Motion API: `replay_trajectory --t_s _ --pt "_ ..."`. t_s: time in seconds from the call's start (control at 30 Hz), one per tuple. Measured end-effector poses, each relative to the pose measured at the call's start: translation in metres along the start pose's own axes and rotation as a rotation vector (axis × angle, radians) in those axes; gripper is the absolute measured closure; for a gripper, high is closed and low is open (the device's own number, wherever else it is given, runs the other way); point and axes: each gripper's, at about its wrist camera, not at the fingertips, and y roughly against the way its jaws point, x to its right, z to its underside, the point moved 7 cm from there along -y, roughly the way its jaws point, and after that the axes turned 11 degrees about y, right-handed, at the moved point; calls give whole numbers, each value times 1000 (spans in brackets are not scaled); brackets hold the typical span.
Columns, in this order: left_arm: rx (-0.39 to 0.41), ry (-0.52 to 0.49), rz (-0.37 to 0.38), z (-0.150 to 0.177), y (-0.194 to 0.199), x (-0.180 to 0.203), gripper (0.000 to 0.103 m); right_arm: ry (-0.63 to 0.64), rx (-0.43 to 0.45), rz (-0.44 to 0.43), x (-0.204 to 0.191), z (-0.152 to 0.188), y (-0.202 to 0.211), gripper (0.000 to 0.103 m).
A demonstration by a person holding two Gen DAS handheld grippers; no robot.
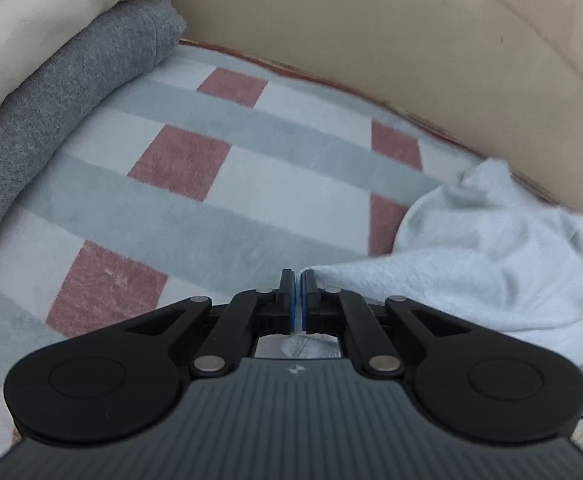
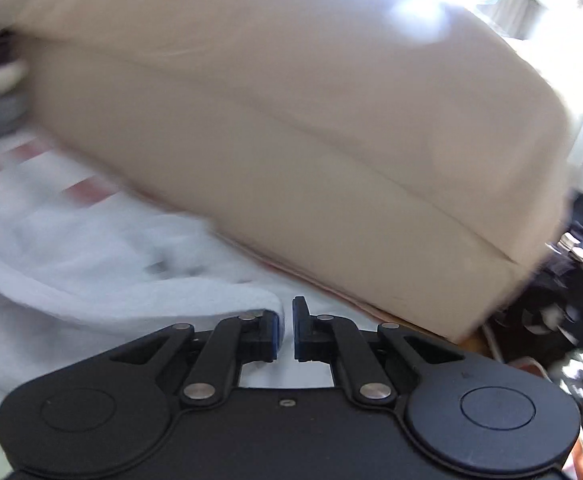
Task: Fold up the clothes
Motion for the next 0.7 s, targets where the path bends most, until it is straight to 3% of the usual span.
replay_trajectory --t_s 0.13,0.3,0.37,0.43,0.47,0.6,0.7 --pt "35 -121 -72 4 2 9 97 -272 -120 -56 28 46 -39 97" --pt "-12 -174 4 13 17 15 88 -544 -239 -132 47 96 -67 97" --pt "-3 -233 19 20 33 18 76 -569 -252 -143 45 103 -68 97" --pt "-6 -311 48 30 49 23 47 -561 -249 -153 44 104 -67 97" --pt "-16 -345 70 37 54 25 43 -547 -245 -149 40 106 -63 97" --pt "-90 -405 127 60 59 31 42 -471 -219 -139 38 95 -65 97" --pt "-99 -470 81 70 46 39 42 -451 -203 -142 41 91 -64 97"
